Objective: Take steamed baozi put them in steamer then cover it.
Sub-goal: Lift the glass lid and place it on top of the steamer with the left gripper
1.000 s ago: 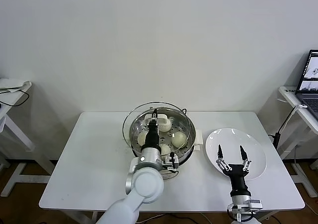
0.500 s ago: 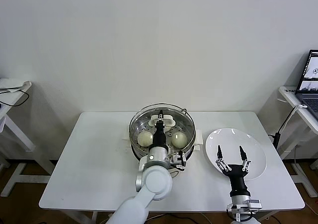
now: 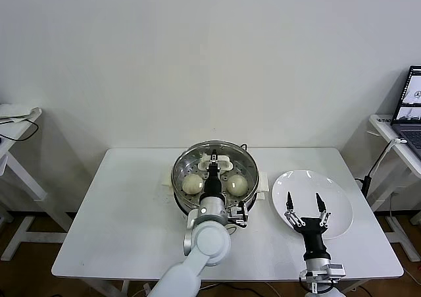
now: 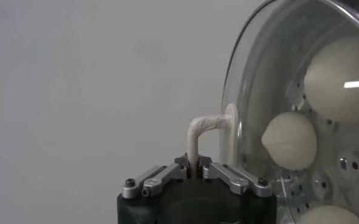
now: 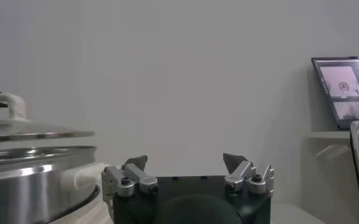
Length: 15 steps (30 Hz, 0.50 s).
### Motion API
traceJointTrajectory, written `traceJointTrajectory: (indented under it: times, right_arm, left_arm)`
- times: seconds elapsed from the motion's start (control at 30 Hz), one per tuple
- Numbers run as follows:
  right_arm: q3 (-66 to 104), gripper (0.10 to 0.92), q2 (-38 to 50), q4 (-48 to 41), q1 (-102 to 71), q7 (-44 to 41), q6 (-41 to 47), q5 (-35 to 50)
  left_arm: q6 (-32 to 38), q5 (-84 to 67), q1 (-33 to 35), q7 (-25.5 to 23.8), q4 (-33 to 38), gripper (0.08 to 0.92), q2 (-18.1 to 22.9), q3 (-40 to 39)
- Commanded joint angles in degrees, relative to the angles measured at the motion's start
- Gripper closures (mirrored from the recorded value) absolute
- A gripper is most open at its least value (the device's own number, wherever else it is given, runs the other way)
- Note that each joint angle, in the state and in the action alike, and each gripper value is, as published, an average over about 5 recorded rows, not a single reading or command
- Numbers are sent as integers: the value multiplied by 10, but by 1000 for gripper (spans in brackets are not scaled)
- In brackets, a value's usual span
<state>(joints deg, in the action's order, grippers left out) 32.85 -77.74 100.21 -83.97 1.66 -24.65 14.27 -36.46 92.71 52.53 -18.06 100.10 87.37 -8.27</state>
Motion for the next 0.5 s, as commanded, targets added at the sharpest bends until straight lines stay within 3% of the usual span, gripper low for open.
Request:
traceJointTrajectory:
  times: [0.03, 0.5]
  right_arm:
    - [-1, 203, 0, 0, 1, -1, 0, -1]
    - [-5, 203, 1, -5, 4, -2, 0, -3]
  left_arm:
    - [4, 9, 4, 4, -8, 813, 7, 5]
    - [9, 14, 13, 14, -13, 813, 13, 11]
